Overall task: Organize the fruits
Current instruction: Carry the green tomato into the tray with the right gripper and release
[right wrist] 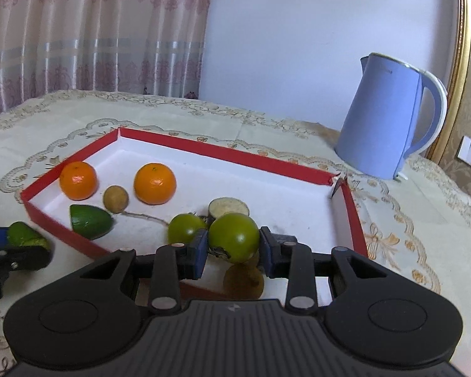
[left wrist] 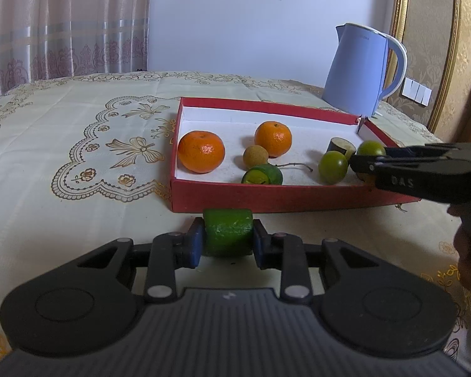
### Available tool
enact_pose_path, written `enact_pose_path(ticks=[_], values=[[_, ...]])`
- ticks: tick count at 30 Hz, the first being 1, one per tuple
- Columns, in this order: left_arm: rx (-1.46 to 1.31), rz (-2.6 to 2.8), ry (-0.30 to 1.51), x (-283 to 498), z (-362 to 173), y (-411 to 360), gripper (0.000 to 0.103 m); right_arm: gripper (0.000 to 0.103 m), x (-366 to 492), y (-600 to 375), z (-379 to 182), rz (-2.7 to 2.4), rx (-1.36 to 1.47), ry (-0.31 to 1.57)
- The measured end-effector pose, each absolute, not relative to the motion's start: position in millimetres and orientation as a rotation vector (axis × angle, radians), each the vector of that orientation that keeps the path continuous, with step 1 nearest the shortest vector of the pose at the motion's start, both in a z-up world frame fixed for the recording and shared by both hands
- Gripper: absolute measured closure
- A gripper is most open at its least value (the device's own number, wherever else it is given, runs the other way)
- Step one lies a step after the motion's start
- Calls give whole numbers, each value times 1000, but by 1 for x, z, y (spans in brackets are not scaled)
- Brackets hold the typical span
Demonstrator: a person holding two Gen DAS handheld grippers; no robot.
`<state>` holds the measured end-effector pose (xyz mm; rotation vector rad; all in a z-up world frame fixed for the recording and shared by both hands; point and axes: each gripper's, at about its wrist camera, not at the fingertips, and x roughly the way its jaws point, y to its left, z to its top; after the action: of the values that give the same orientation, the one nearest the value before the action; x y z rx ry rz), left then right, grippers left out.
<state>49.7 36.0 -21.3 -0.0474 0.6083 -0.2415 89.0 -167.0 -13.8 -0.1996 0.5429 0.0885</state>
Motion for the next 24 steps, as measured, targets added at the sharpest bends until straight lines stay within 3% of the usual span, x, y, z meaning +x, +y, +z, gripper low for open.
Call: enact_pose_path(ticks=[16,18,20,24], values=[[-48,-242,608,50,-21,36,75,65,103,-152,-16,32,-321,557],[-48,-242,608,50,-21,36,75,61,98,-153,-14,44,-309,564],[-48,-242,608,50,-22,36,75,47,93,-154,-11,44,-296,552],[-48,-242,608,50,-22,36,75,45,82,-158,-2,69,-238,529]])
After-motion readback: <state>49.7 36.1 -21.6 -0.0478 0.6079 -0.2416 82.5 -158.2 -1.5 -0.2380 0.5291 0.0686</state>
